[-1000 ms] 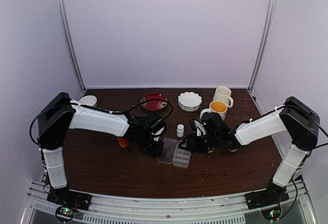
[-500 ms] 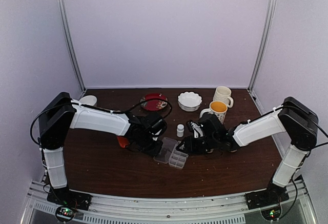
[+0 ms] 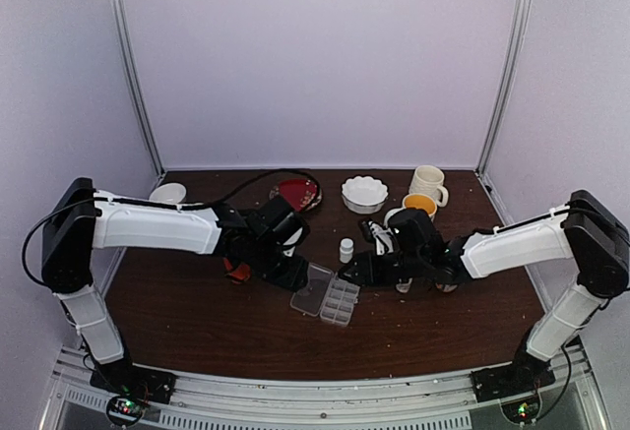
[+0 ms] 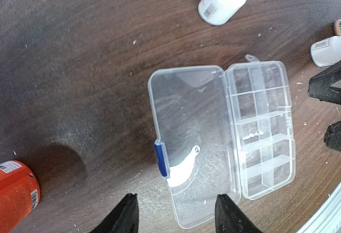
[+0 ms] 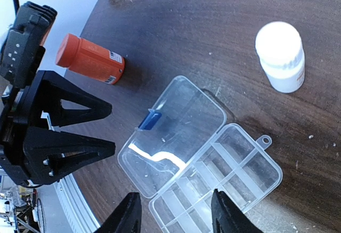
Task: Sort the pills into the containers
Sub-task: Adjust the pill container at the center of the board, then pick up the pill bottle from the center of the board.
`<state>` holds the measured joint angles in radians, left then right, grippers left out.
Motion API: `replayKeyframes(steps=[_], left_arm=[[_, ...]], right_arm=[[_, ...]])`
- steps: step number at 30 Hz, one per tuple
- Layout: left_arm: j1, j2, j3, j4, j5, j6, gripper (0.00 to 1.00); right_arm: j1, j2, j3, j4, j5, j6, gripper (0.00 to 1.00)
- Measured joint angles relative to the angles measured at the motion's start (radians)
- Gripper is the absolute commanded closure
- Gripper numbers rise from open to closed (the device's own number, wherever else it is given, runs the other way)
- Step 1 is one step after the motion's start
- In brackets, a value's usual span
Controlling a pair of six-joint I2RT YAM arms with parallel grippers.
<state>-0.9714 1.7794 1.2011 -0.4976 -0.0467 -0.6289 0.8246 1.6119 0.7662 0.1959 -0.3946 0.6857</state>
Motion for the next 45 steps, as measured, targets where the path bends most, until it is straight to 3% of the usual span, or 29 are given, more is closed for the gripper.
replayKeyframes(steps=[6, 11, 18, 20, 32, 45], left_arm=[[0.01, -0.044, -0.003, 0.004, -0.014, 0.0, 0.5], [0.028, -0.176, -0.051, -0.005, -0.098, 0.006, 0.49], [0.043, -0.362, -0.061, -0.039, -0.219, 0.027, 0.08], [0.056, -0.373, -0.06, -0.07, -0.255, 0.035, 0.03], [0.188, -0.299, -0.06, -0.282, -0.325, 0.033, 0.03], [0.259, -0.233, -0.06, -0.259, -0.224, 0.089, 0.2]], right_arm=[[0.0, -0.066, 0.0, -0.037, 0.034, -0.037, 0.56], [0.0, -0.132, 0.0, -0.081, 0.094, -0.078, 0.56], [0.0, -0.238, -0.007, -0.093, 0.174, -0.115, 0.55], [0.0, -0.264, -0.01, -0.098, 0.198, -0.126, 0.55], [0.0, -0.319, -0.009, -0.211, 0.316, -0.187, 0.54], [0.0, -0.314, -0.009, -0.219, 0.321, -0.189, 0.52]])
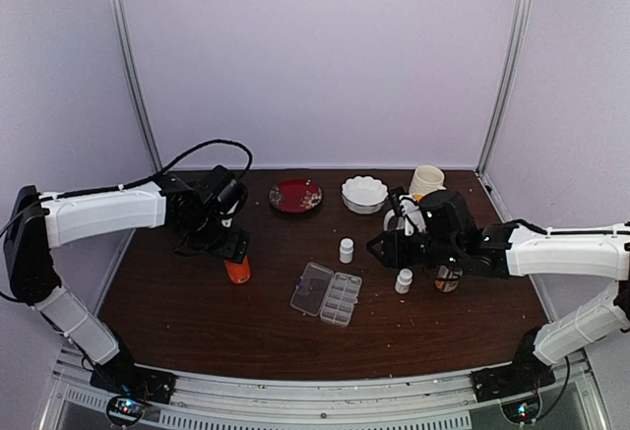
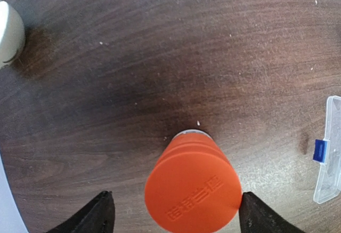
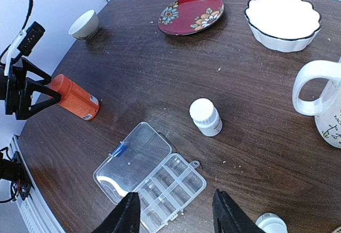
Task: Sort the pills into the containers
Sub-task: Pick up the pill bottle from the center of the board.
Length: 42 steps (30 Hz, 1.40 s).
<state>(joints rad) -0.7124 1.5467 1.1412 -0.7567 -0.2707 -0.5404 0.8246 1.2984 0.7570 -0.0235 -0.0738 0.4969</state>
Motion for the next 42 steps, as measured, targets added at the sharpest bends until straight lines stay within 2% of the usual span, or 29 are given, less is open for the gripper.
replayKeyframes(steps=[10, 14, 20, 26, 33, 42], left_arm=[[0.016, 0.036, 0.004, 0.008, 0.05, 0.023, 0.38], [0.016, 0.036, 0.015, 0.008, 0.051, 0.027, 0.35], [0.016, 0.037, 0.017, 0.009, 0.06, 0.028, 0.35], [0.016, 0.037, 0.016, 0.009, 0.066, 0.028, 0.42], [0.016, 0.036, 0.016, 0.012, 0.066, 0.028, 0.45], [0.016, 0.035, 0.016, 0.021, 0.071, 0.034, 0.57]], right_arm=[[0.0, 0.014, 0.0, -0.005, 0.0, 0.0, 0.53], [0.0, 0.023, 0.0, -0.005, -0.005, 0.0, 0.53], [0.0, 0.046, 0.002, -0.005, -0.023, 0.003, 0.53], [0.0, 0.048, 0.002, -0.004, -0.031, 0.004, 0.52], [0.0, 0.048, 0.002, -0.004, -0.032, 0.004, 0.53], [0.0, 0.048, 0.002, -0.003, -0.035, 0.004, 0.52]])
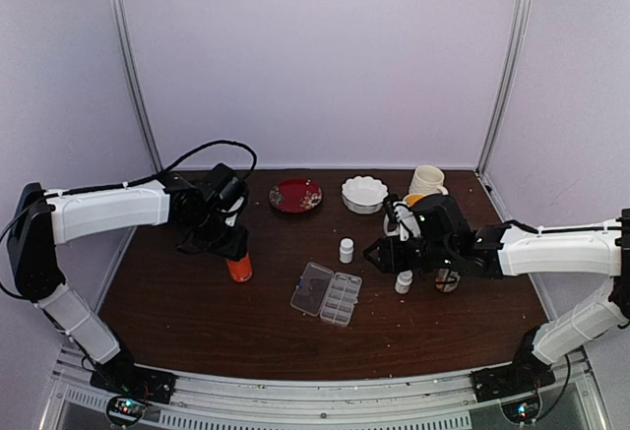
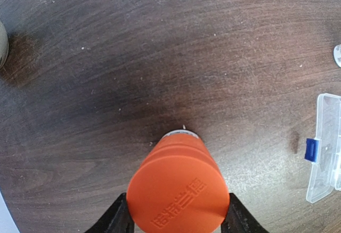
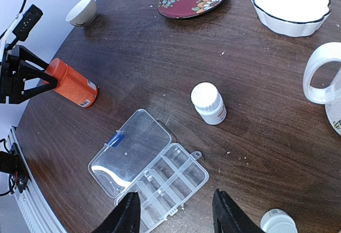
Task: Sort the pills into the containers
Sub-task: Pick up the pill bottle from the center of the board.
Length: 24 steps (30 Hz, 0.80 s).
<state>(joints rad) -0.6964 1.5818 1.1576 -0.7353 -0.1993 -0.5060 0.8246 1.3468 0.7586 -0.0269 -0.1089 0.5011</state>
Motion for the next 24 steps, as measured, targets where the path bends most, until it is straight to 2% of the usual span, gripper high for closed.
replayKeyframes(steps=[8, 12, 14, 20, 24], left_arm=[[0.0, -0.101, 0.0, 0.013, 0.082, 0.024, 0.69], [0.0, -0.168, 0.0, 0.047, 0.191, 0.038, 0.73], [0.0, -0.203, -0.002, 0.079, 0.275, 0.041, 0.76], [0.0, -0.299, -0.002, 0.211, 0.521, 0.028, 0.86], [0.0, -0.335, -0.013, 0.319, 0.648, -0.006, 0.87]], right_arm=[[0.0, 0.0, -0.003, 0.063, -0.049, -0.001, 0.52], [0.0, 0.0, -0.027, 0.15, -0.114, 0.003, 0.5], [0.0, 0.0, -0.051, 0.209, -0.158, 0.021, 0.43], [0.03, -0.001, -0.113, 0.431, -0.273, 0.107, 0.01], [0.073, -0.001, -0.139, 0.6, -0.32, 0.155, 0.0]])
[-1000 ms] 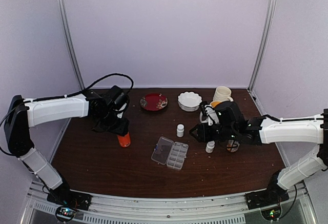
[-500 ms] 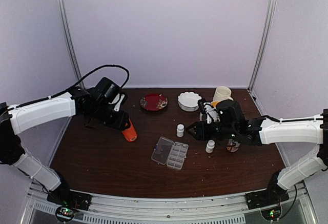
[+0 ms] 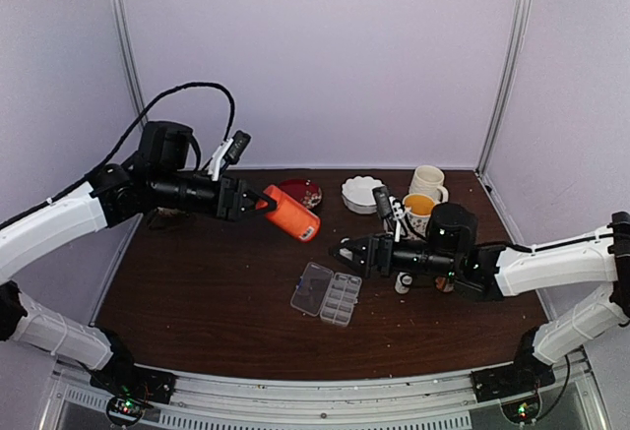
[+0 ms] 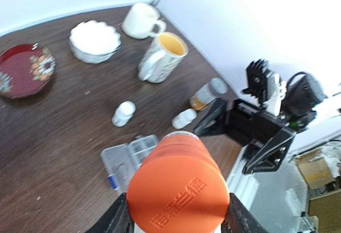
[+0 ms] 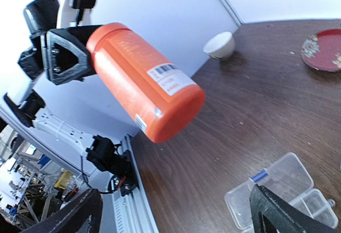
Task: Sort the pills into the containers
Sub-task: Pick up the pill bottle from the center of the board, then pass from the left arm to the right
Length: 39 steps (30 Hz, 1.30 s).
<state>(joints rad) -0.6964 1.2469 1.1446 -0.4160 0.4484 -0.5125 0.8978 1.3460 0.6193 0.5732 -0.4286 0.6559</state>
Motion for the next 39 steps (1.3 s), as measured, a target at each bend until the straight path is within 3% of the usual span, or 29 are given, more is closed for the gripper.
replayKeyframes(steps=[7, 12, 21, 27, 34, 39], left_arm=[[-0.012, -0.022, -0.037, 0.157, 0.148, -0.081, 0.88], [-0.03, -0.024, -0.047, 0.223, 0.2, -0.125, 0.88], [-0.063, -0.024, -0.055, 0.285, 0.233, -0.161, 0.89], [-0.064, -0.024, -0.056, 0.317, 0.244, -0.187, 0.9], [-0.062, -0.012, -0.054, 0.315, 0.244, -0.192, 0.92], [-0.059, -0.006, -0.054, 0.312, 0.233, -0.253, 0.93]], right_arm=[[0.026, 0.03, -0.004, 0.288, -0.061, 0.073, 0.01], [0.027, 0.073, 0.031, 0.362, -0.089, 0.093, 0.11], [0.028, 0.102, 0.078, 0.42, -0.135, 0.113, 0.53], [0.027, 0.103, 0.078, 0.442, -0.155, 0.092, 0.67], [0.027, 0.054, 0.099, 0.304, -0.132, -0.107, 0.66], [0.034, 0.019, 0.133, 0.168, -0.067, -0.285, 0.58]])
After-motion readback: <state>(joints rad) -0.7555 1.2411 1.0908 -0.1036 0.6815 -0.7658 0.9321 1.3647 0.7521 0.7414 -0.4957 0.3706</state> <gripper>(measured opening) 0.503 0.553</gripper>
